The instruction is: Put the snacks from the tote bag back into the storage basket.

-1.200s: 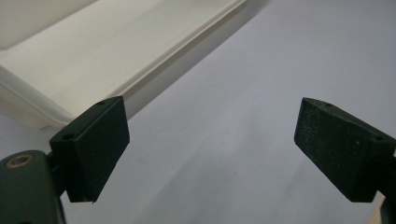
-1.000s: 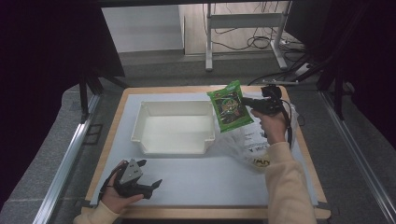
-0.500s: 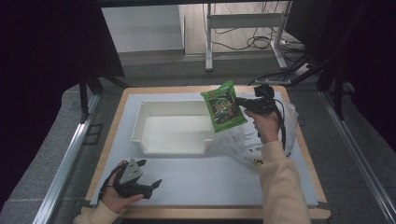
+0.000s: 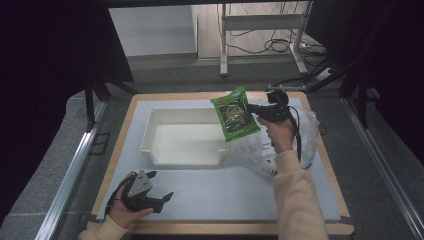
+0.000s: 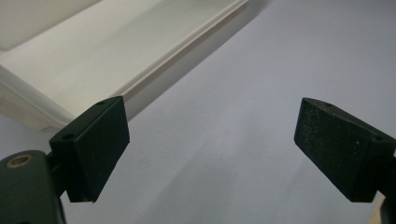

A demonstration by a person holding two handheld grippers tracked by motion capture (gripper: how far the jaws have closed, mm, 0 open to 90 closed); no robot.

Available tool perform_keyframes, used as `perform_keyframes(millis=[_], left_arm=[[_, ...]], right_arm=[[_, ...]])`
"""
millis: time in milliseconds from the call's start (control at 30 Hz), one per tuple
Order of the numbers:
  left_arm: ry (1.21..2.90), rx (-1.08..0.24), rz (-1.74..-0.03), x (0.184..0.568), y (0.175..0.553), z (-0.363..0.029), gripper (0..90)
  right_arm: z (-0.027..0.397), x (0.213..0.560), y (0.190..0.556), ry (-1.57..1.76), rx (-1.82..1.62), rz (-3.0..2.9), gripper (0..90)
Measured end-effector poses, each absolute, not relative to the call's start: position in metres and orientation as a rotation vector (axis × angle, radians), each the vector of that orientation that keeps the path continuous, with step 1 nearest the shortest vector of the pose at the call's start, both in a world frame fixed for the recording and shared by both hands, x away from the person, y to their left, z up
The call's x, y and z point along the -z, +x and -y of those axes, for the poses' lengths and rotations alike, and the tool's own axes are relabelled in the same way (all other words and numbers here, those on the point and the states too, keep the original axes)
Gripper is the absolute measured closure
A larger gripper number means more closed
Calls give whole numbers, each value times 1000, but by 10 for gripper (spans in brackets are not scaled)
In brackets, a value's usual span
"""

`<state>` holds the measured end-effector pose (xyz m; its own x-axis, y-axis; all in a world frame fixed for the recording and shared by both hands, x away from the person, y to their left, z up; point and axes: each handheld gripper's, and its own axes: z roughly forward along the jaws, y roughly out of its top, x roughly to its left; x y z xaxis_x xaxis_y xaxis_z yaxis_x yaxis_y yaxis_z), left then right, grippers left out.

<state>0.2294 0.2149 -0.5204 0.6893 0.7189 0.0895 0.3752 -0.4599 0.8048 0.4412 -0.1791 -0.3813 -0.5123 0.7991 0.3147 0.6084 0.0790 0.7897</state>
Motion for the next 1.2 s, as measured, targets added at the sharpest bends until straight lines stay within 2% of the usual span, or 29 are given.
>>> perform_keyframes(millis=[1200], left_arm=[[2090,-542,-829,520,229,-215,101]], right_arm=[[123,392,448,1406,-1436,-2207,900]])
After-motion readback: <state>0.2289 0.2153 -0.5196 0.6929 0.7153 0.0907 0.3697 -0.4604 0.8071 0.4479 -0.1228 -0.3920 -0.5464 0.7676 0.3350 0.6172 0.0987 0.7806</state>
